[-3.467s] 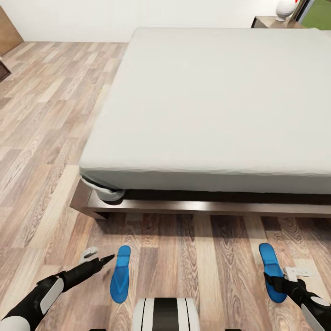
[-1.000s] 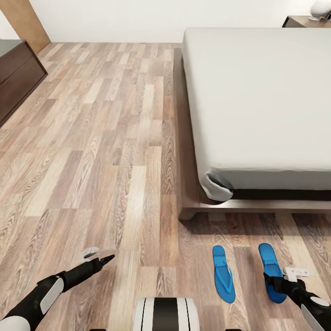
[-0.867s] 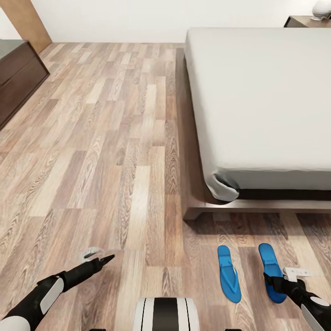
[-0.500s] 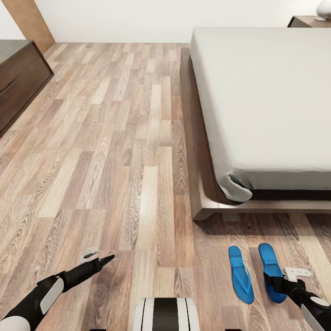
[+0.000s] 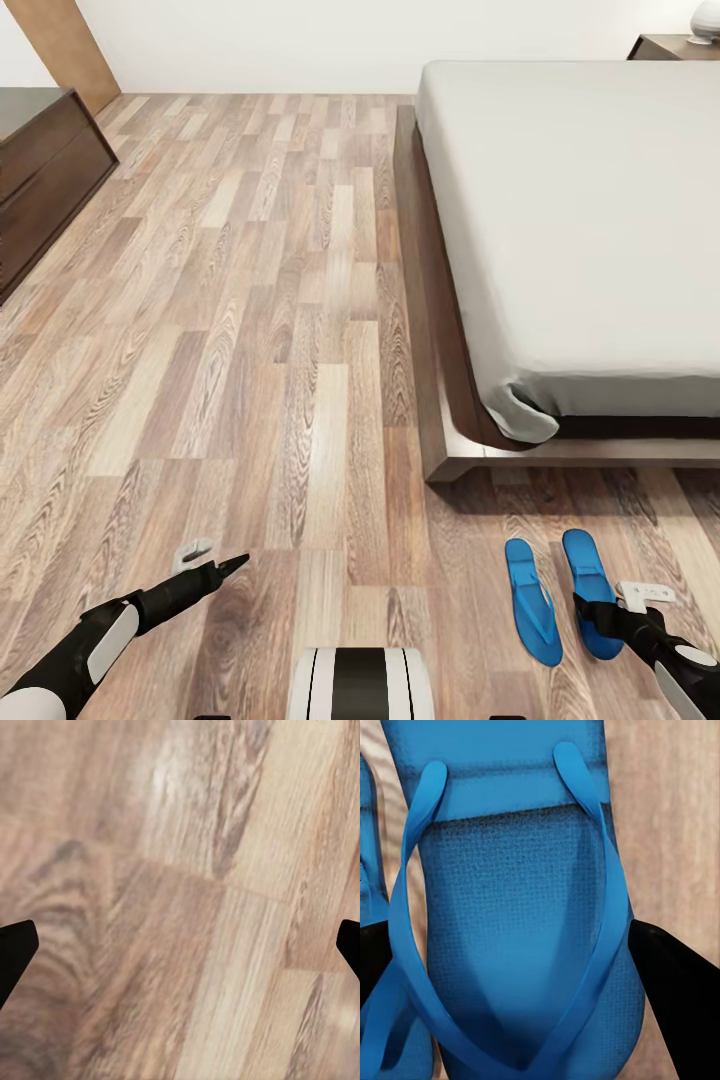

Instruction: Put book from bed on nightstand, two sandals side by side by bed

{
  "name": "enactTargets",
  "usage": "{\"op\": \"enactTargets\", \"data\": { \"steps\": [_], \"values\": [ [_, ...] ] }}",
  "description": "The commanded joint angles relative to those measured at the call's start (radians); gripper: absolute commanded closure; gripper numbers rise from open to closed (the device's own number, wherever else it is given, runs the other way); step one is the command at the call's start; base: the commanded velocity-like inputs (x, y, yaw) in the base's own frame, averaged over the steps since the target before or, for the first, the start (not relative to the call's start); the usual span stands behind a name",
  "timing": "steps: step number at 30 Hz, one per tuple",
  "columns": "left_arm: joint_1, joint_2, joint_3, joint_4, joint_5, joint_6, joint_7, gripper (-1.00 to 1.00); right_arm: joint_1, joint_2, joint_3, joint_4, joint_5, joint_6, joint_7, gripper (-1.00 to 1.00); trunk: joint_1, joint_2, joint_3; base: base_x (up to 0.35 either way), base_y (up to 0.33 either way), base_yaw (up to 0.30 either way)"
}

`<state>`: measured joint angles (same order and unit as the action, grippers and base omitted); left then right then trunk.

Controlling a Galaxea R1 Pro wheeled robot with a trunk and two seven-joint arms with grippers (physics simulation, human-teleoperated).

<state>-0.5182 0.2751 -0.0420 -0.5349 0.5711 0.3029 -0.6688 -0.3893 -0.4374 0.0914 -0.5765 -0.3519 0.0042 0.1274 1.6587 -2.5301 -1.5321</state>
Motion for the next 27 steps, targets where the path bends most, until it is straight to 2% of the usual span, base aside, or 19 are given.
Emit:
{"op": "enactTargets", "data": {
  "steps": [1,8,27],
  "values": [
    [0.000,0.001,-0.004,0.000,0.010,0.007,0.000,-1.00,0.000,-0.001,0.005,0.000,-0.010,0.000,0.000,1.00,0.000,0.000,-0.001,0.003,0.007,0.000],
    [0.000,0.001,-0.004,0.000,0.010,0.007,0.002,-1.00,0.000,-0.001,0.005,0.000,-0.010,0.000,0.000,1.00,0.000,0.000,-0.001,0.001,0.002,0.000],
    [0.000,0.001,-0.004,0.000,0.010,0.006,0.005,-1.00,0.000,-0.001,0.005,0.000,-0.010,0.000,0.000,1.00,0.008,-0.005,-0.074,0.000,0.000,0.000]
  ]
}}
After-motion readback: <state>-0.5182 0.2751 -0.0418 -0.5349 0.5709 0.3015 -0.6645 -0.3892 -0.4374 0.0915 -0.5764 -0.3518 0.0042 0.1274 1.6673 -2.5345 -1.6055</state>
